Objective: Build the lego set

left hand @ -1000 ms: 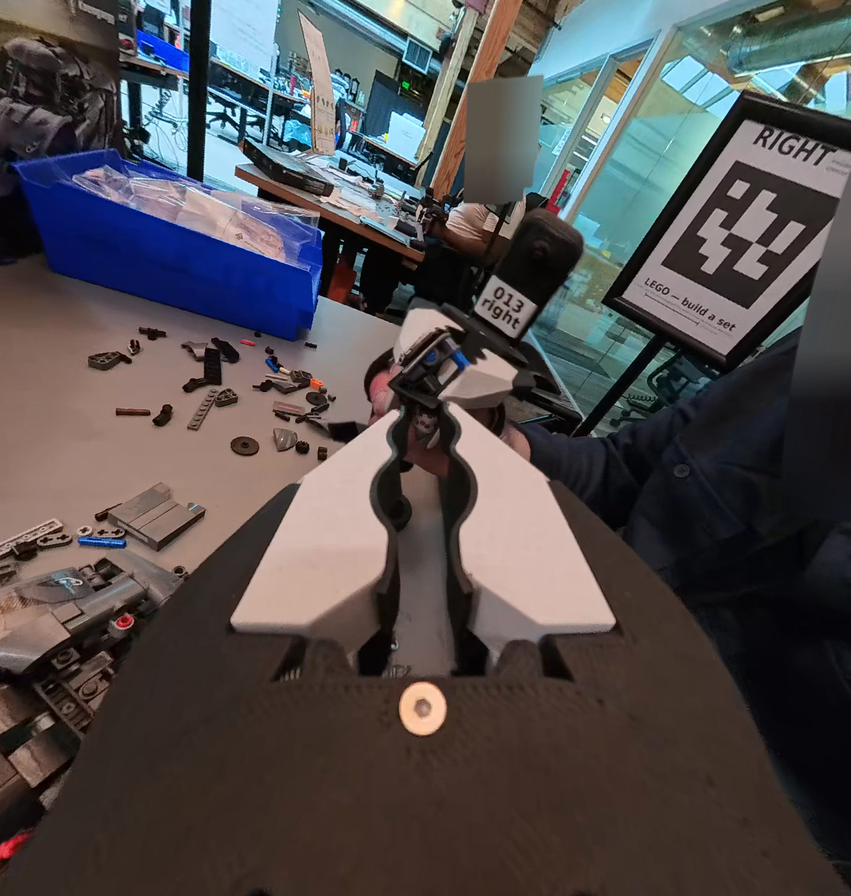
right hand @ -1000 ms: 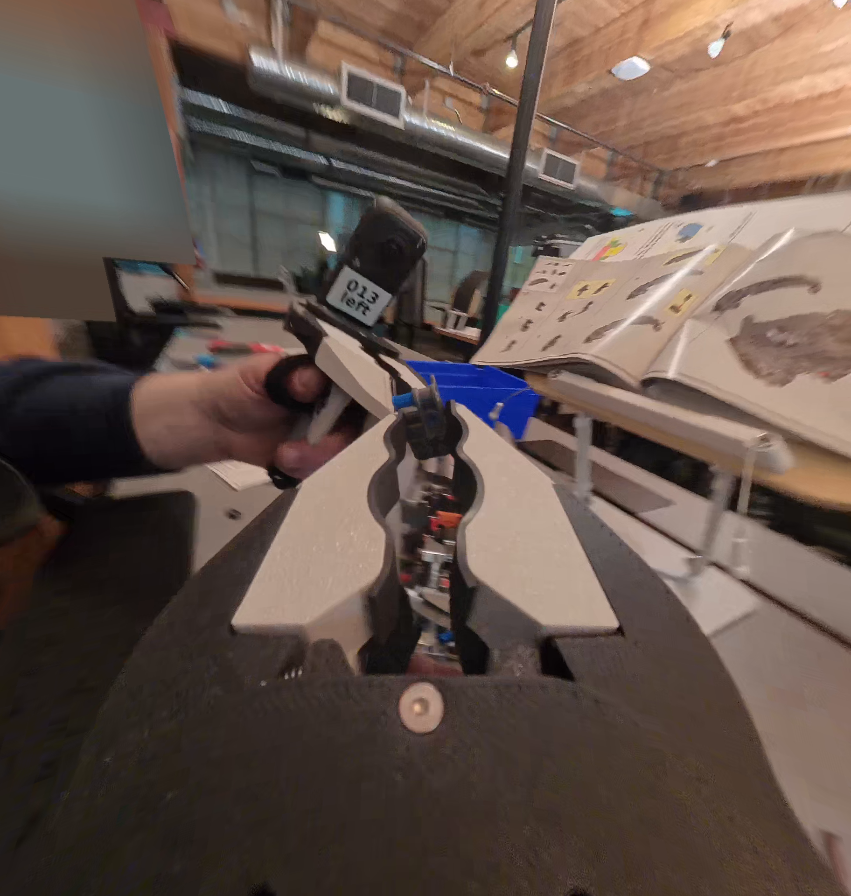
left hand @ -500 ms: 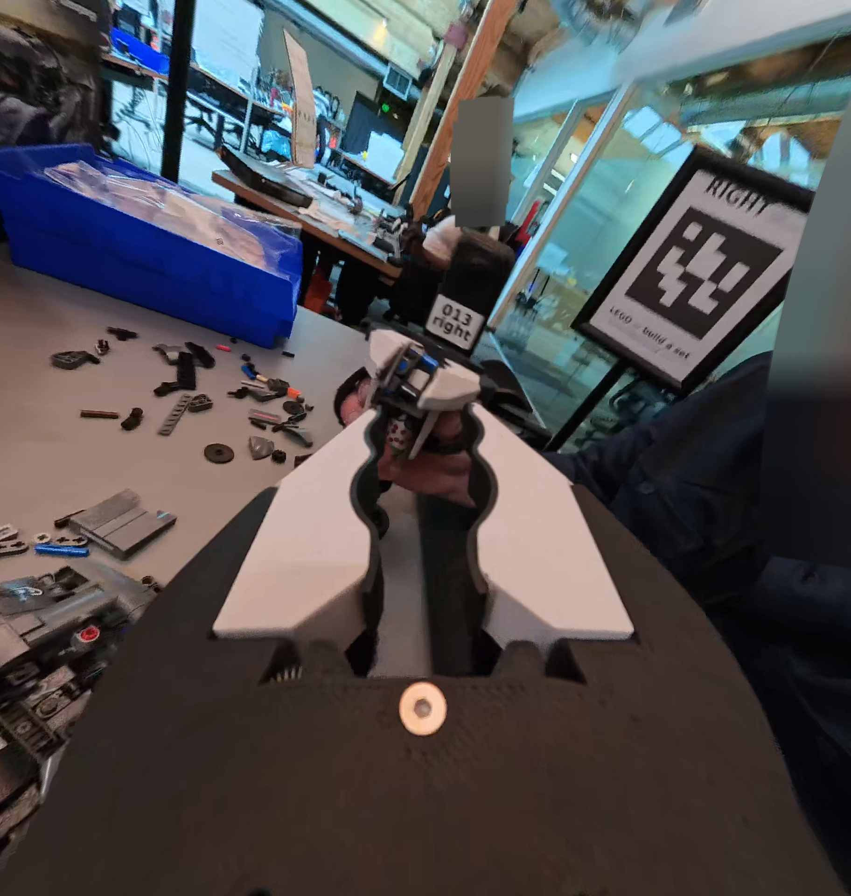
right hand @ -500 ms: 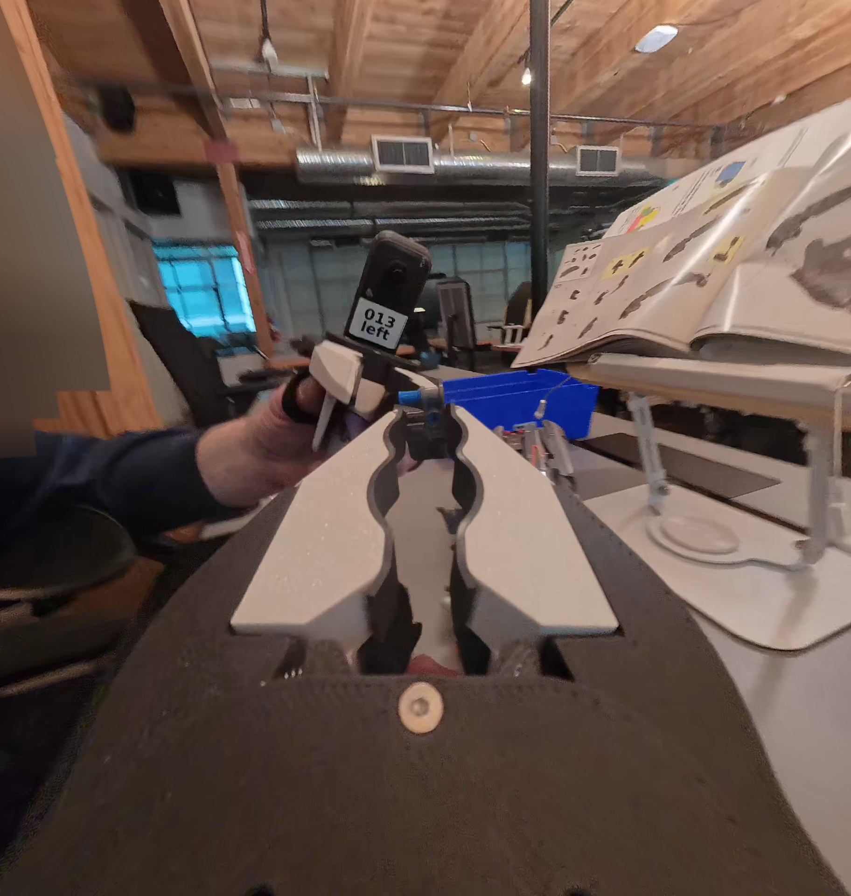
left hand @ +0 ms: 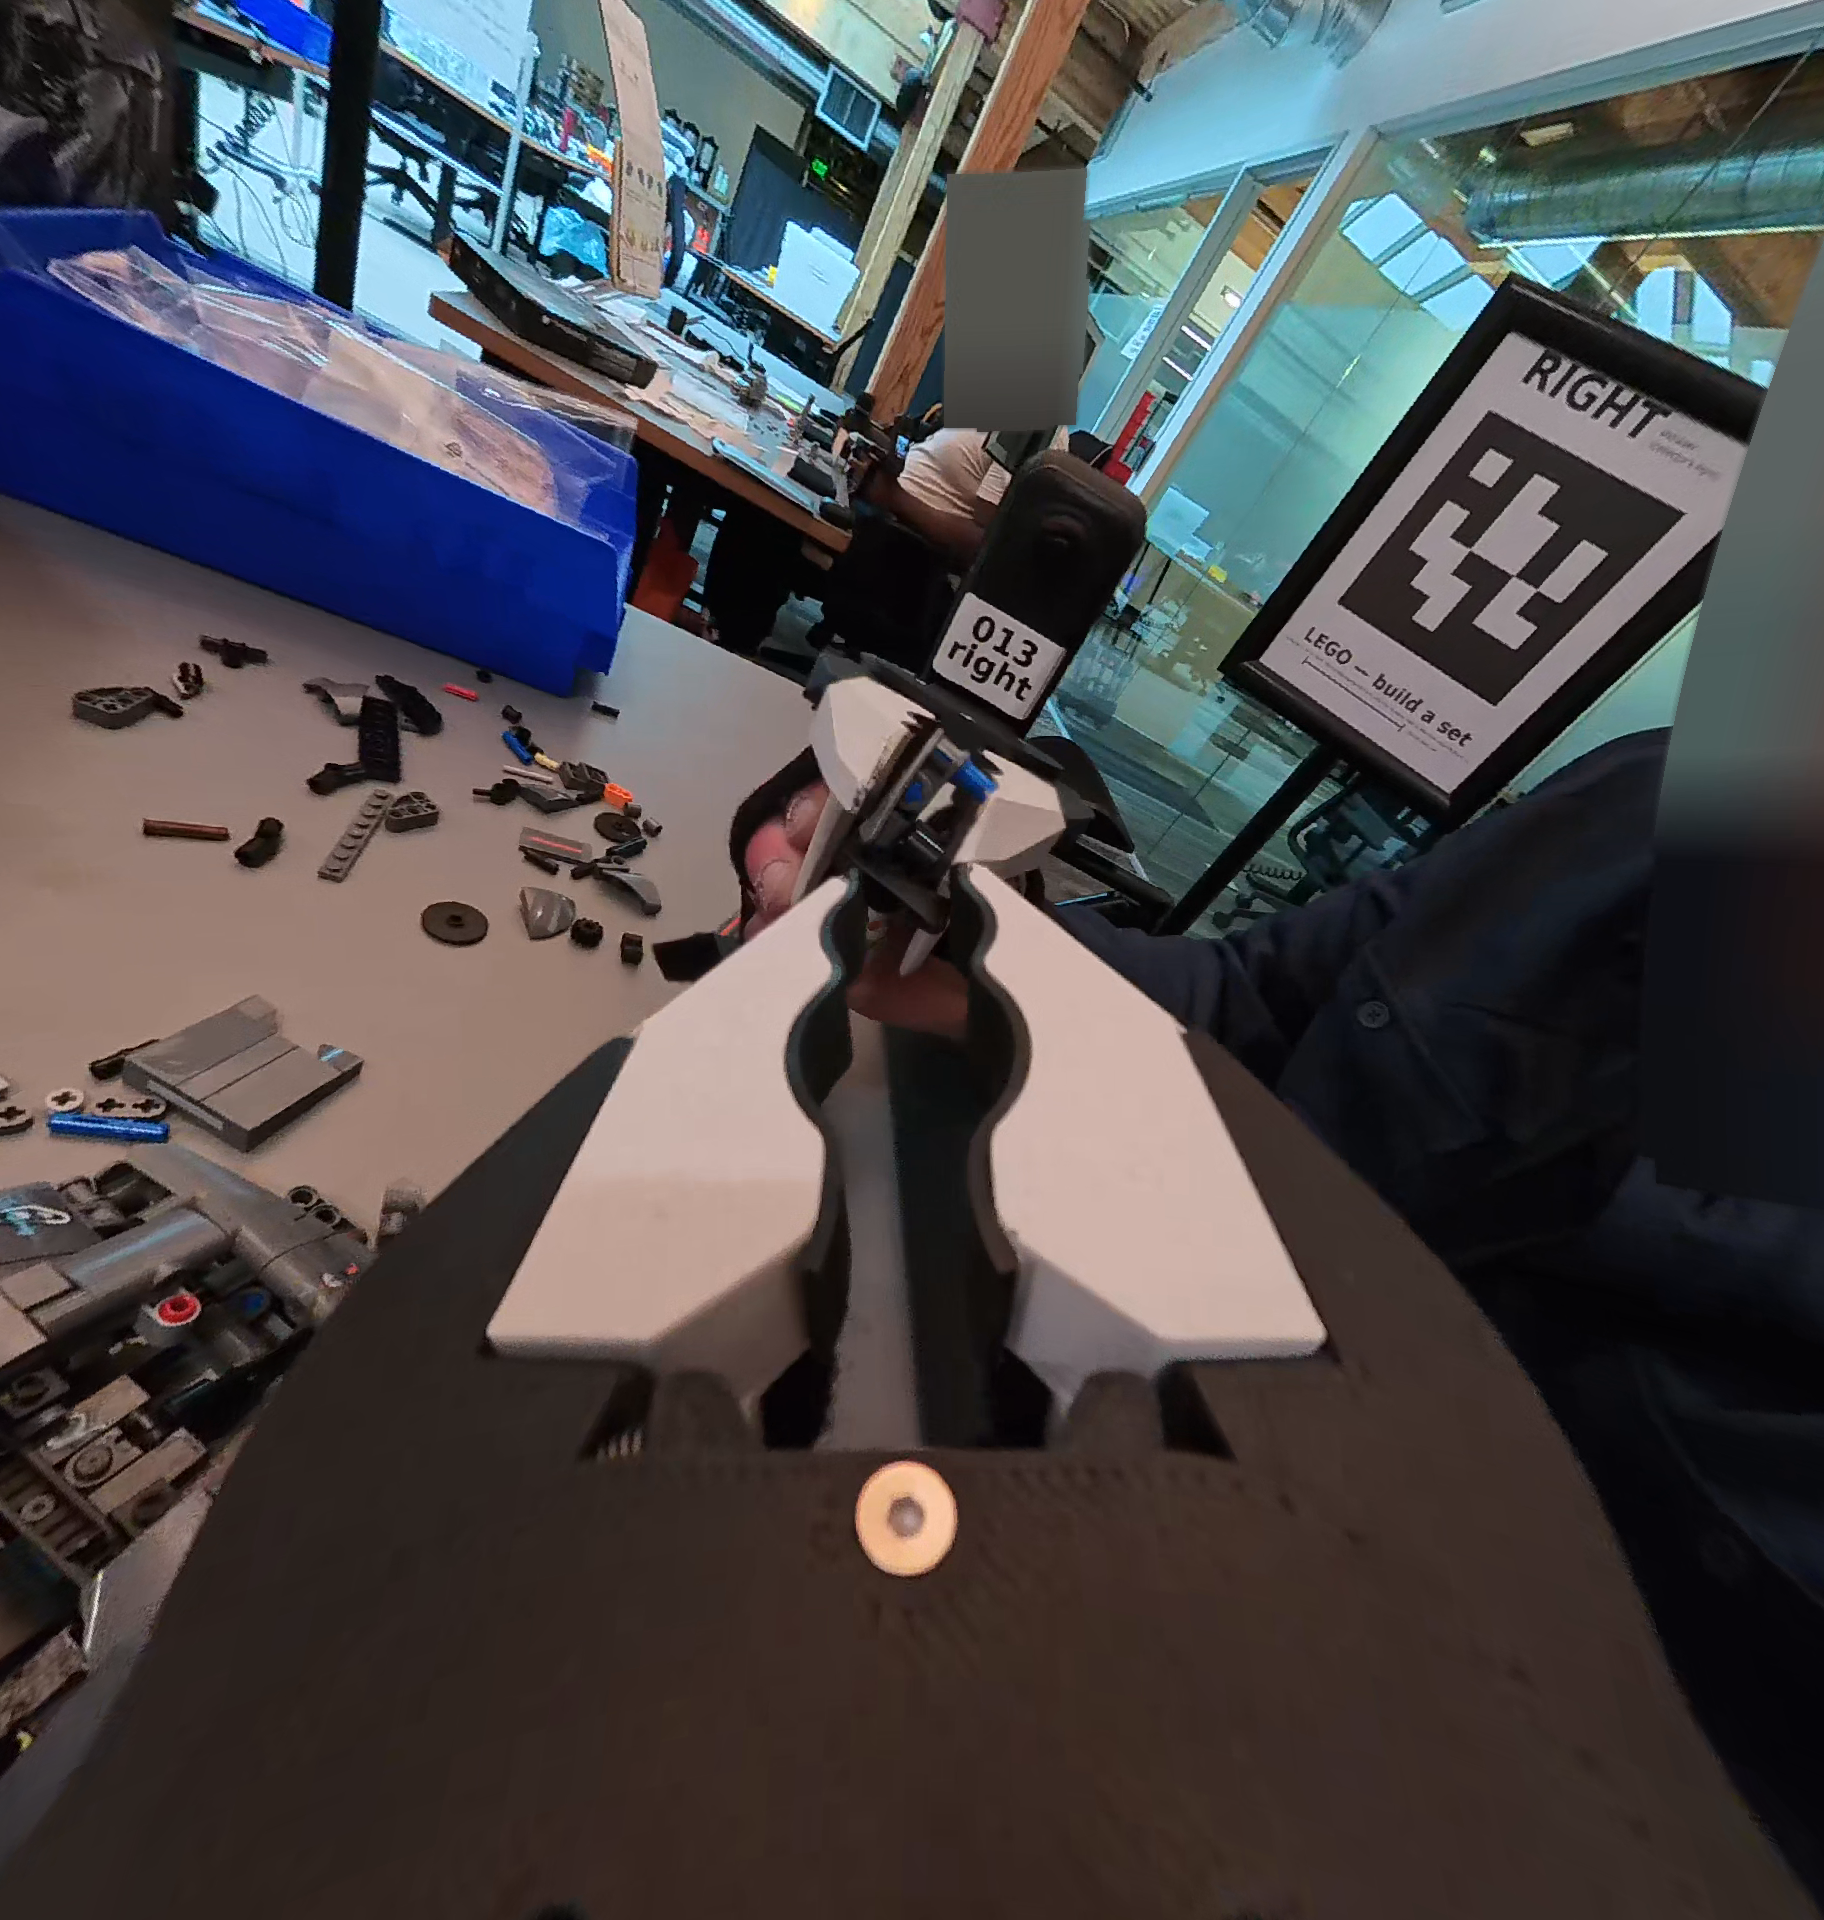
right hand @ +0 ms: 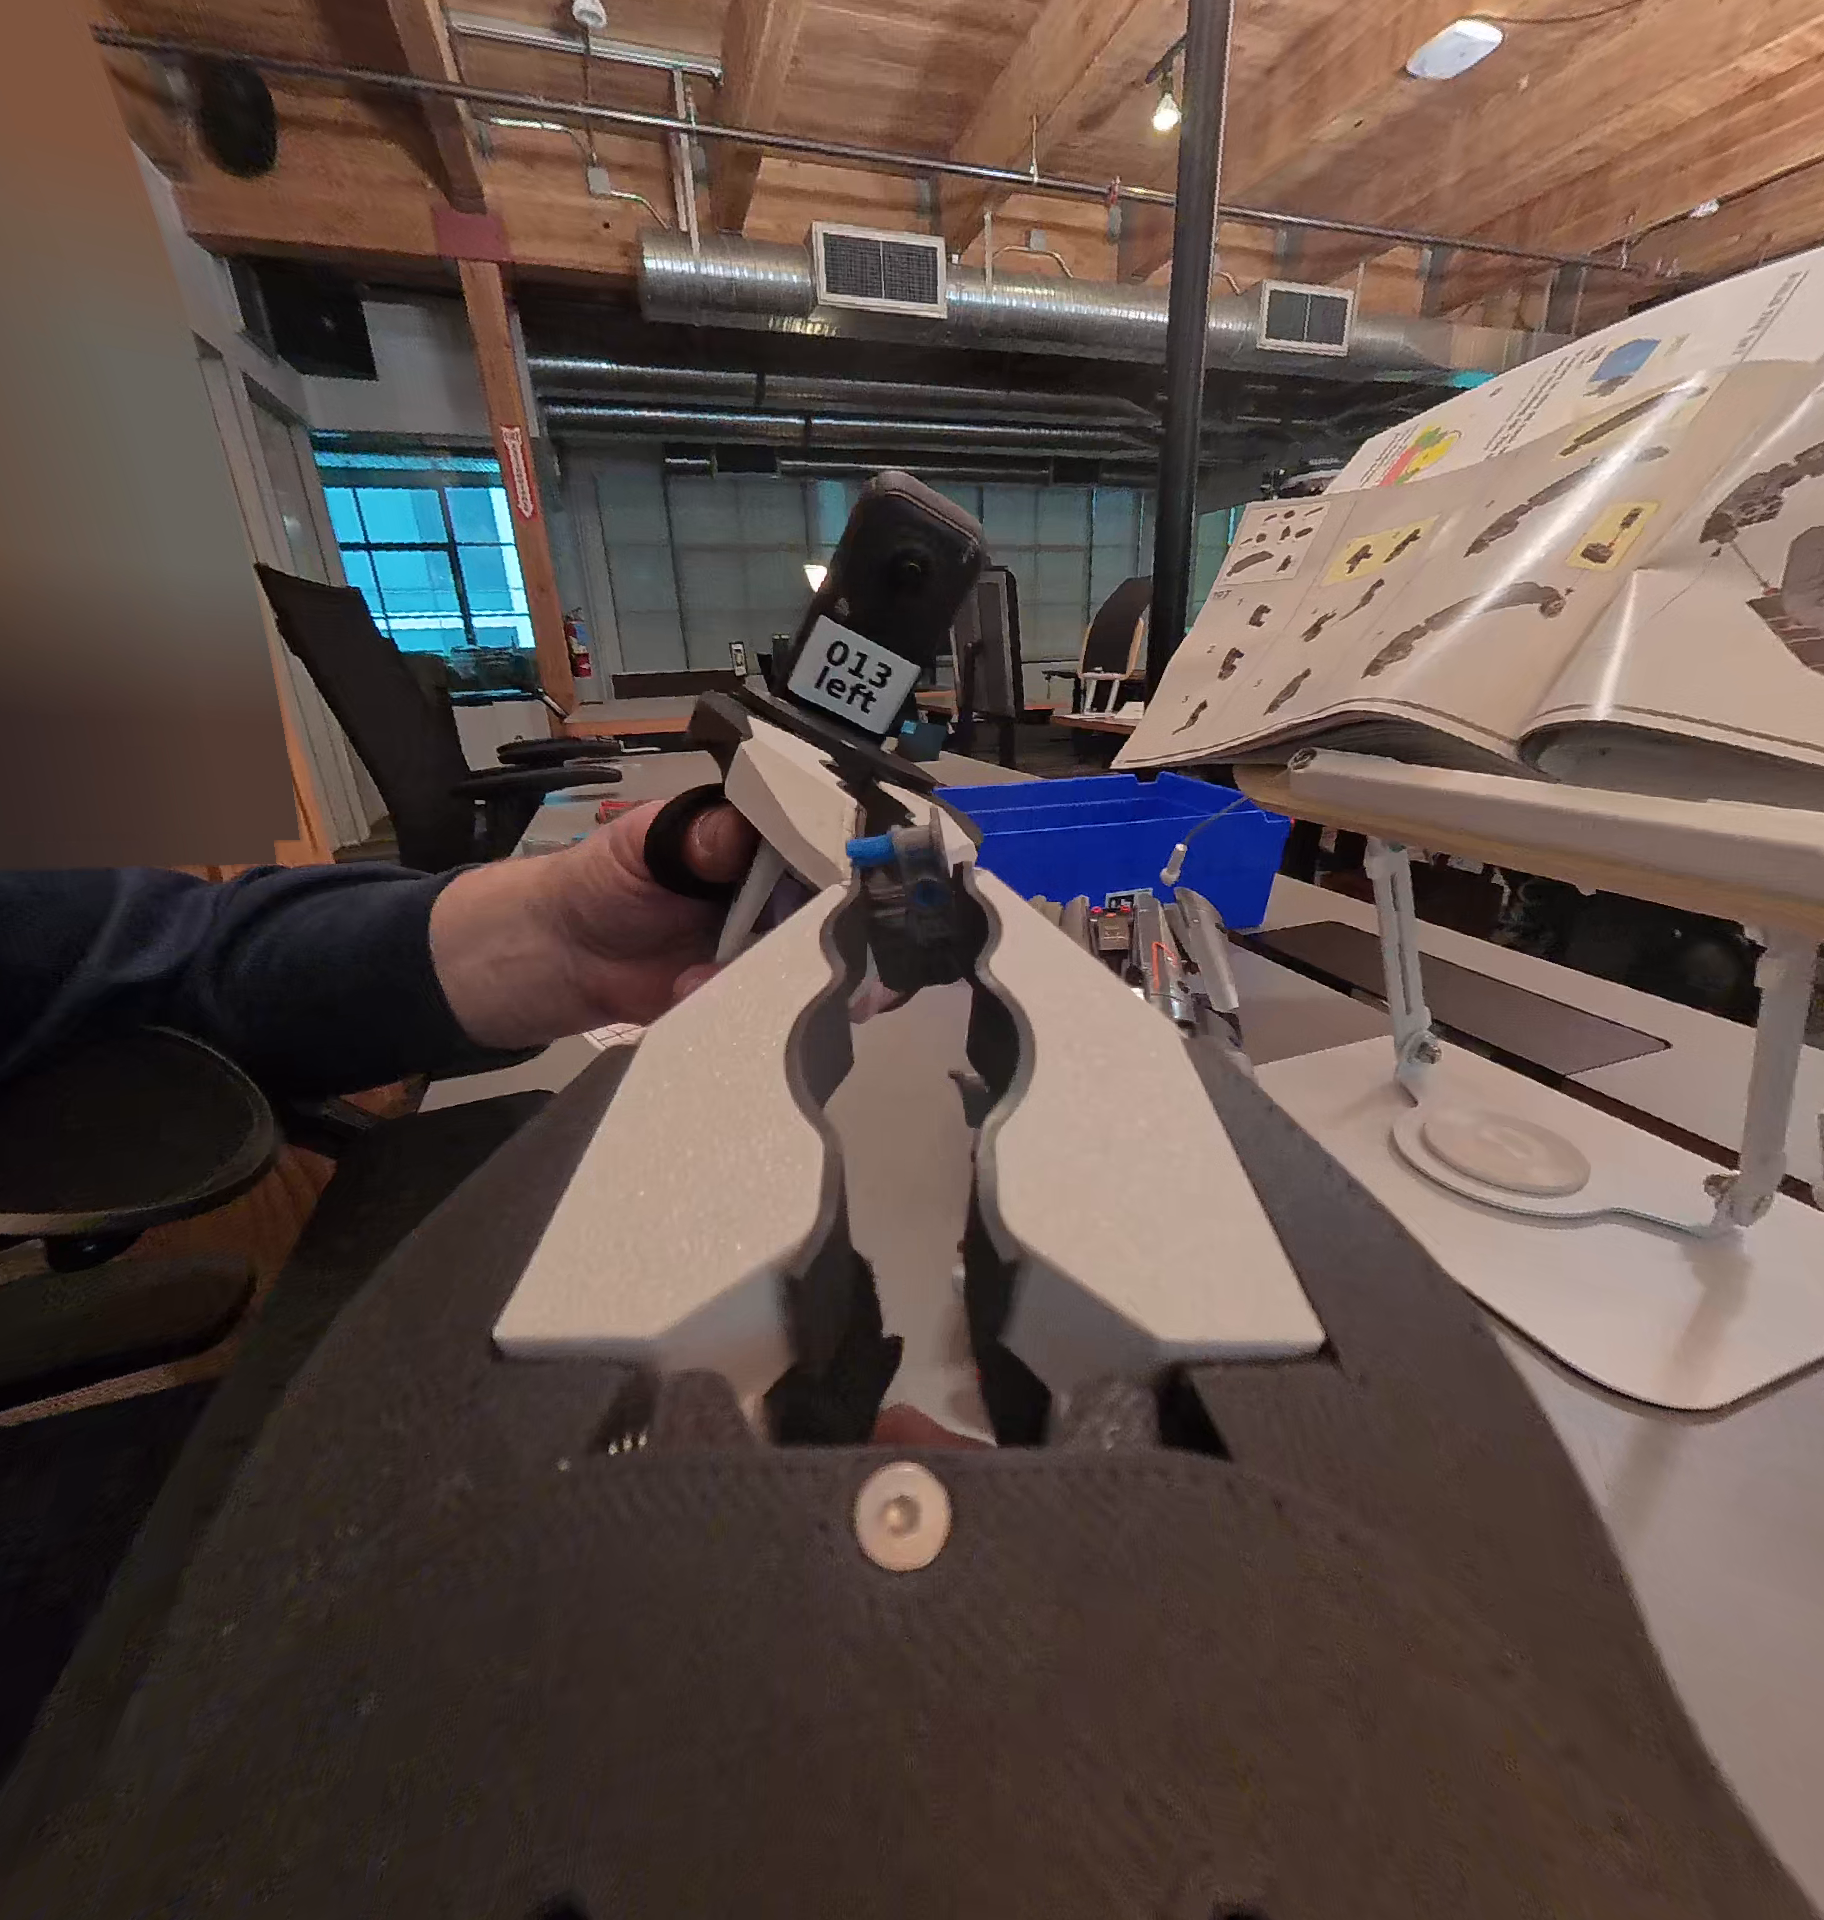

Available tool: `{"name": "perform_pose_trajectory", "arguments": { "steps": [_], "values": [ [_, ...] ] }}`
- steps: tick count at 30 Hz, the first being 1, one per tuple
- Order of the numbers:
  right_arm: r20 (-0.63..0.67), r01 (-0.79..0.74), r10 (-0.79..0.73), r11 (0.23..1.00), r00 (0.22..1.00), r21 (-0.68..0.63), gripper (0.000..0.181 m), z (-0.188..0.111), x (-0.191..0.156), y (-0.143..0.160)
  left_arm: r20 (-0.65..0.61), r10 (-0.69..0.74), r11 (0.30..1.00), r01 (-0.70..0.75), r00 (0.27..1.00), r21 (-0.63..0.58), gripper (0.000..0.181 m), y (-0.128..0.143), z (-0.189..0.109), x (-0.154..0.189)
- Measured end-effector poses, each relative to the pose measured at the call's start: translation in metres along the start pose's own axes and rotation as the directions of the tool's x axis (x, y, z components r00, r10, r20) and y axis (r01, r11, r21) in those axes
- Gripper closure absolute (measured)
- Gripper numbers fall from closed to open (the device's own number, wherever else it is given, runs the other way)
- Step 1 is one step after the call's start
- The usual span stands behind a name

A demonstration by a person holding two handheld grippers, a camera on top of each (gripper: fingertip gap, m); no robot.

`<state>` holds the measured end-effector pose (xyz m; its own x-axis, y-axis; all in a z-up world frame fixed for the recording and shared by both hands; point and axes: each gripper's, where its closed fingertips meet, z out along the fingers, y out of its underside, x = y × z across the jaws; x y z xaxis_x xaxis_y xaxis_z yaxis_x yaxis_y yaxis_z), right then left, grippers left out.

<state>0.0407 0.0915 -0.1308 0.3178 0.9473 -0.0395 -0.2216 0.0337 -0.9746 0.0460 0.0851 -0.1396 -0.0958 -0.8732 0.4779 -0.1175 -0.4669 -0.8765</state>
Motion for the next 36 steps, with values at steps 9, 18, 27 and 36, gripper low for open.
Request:
{"name": "perform_pose_trajectory", "arguments": {
  "steps": [9, 18, 27, 36],
  "values": [
    [0.163, 0.009, -0.003, 0.999, 0.987, -0.041, 0.155, 0.007, -0.029, -0.003, -0.090, 0.035, 0.993, -0.045, 0.995, -0.108, 0.176, 0.014, -0.034, 0.024],
    [0.334, 0.448, -0.353, 0.852, 0.874, -0.270, 0.162, 0.028, -0.058, 0.025, -0.152, -0.019, 0.976, -0.014, 0.988, -0.215, 0.177, 0.036, -0.046, 0.015],
    [0.546, 0.652, -0.416, 0.666, 0.727, -0.361, 0.169, 0.032, -0.067, 0.052, -0.208, -0.110, 0.914, 0.017, 0.972, -0.405, 0.177, 0.064, -0.056, 0.010],
    [0.652, 0.713, -0.372, 0.584, 0.660, -0.388, 0.174, 0.033, -0.089, 0.081, -0.192, -0.170, 0.856, 0.048, 0.966, -0.515, 0.177, 0.096, -0.063, 0.010]
  ]
}}
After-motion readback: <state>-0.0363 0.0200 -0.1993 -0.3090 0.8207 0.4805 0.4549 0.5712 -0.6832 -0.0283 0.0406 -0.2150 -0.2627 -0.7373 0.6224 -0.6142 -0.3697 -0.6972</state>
